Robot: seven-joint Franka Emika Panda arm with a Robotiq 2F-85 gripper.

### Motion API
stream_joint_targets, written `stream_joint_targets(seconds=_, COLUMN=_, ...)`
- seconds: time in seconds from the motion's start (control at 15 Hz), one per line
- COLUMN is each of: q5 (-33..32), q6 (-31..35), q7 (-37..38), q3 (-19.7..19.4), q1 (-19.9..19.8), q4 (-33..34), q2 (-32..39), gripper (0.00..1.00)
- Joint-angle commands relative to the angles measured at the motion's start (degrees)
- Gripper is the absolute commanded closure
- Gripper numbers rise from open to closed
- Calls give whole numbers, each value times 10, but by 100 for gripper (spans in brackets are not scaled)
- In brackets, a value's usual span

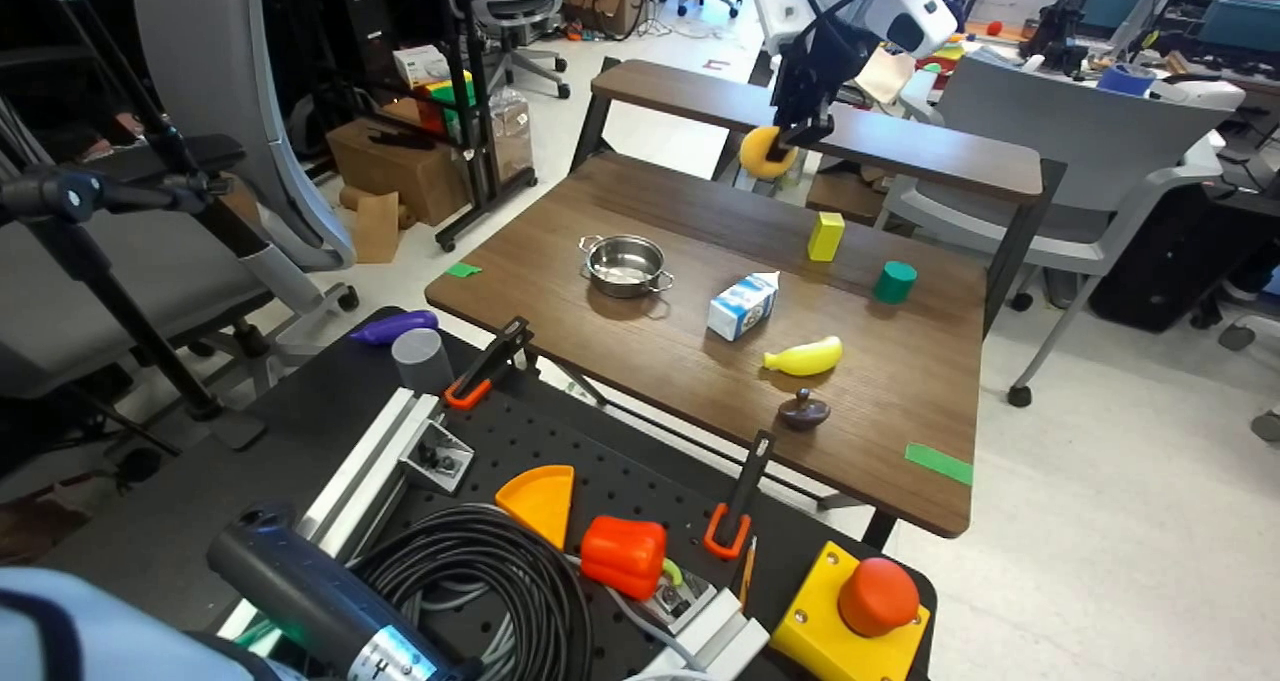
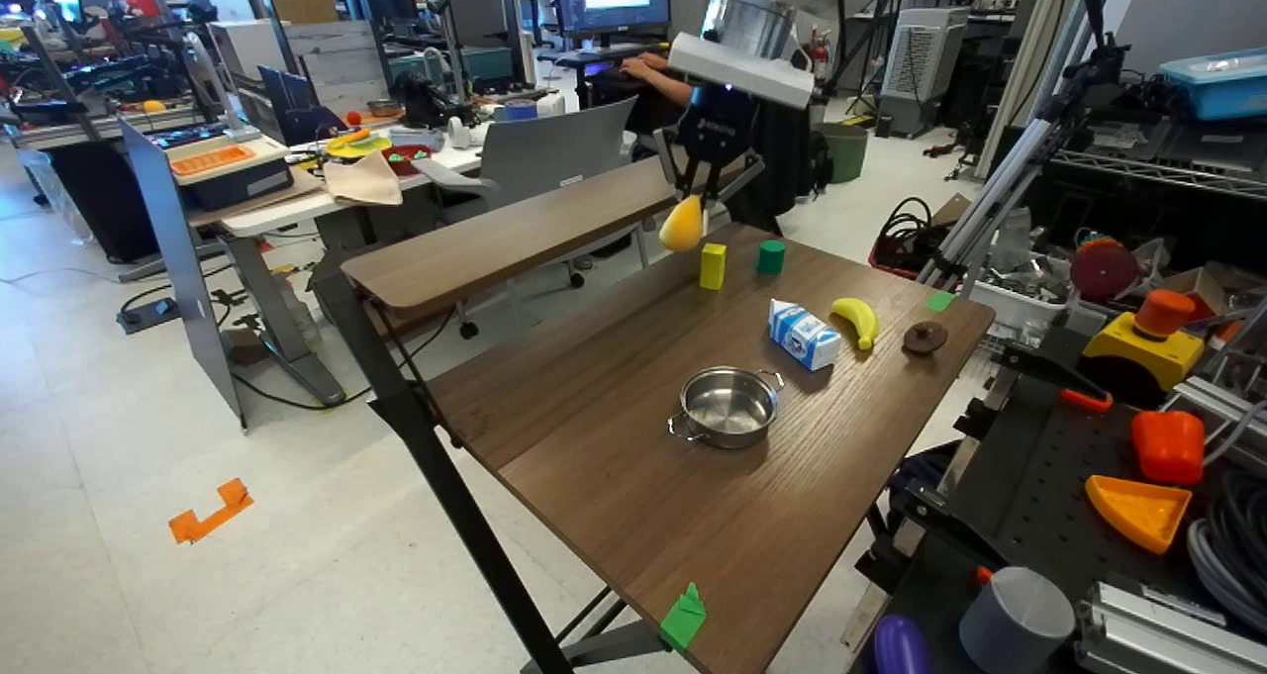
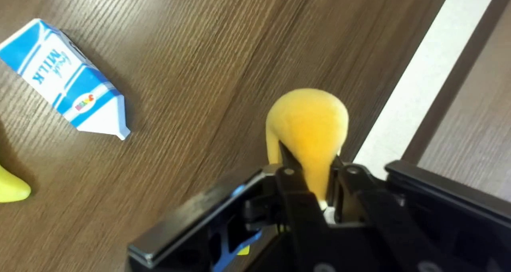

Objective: Remove the orange plushy from the pot and put it on the table

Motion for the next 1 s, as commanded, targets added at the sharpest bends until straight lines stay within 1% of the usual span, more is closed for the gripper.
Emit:
stream_joint_targets(seconds=0.0, q5=-41, q6=24, q7=59, q3=-29, q1=34, q4=26, q2=43, gripper=96)
stream_joint_targets(seconds=0.27, q5=-102, q6=-3, q7=129, q3=-55, q1=63, q4=44, q2=77, gripper=96)
stream_joint_targets(seconds=0.67, q5=-135, q6=-15, q7=178, q3=-65, q1=68, q4=70, q2=122, gripper=96)
stream_joint_targets(seconds=0.73, q5=-138, q6=-17, q7=181, q3=-66, q1=68, q4=74, q2=125, gripper=59)
stream_joint_targets(seconds=0.8, q5=-140, q6=-22, q7=185, q3=-66, q1=68, q4=78, q2=127, gripper=57)
stream_joint_targets(seconds=0.87, q5=-141, q6=-26, q7=185, q3=-64, q1=67, q4=80, q2=126, gripper=52)
stream_joint_targets(seconds=0.93, q5=-142, q6=-32, q7=185, q3=-63, q1=66, q4=83, q2=125, gripper=44)
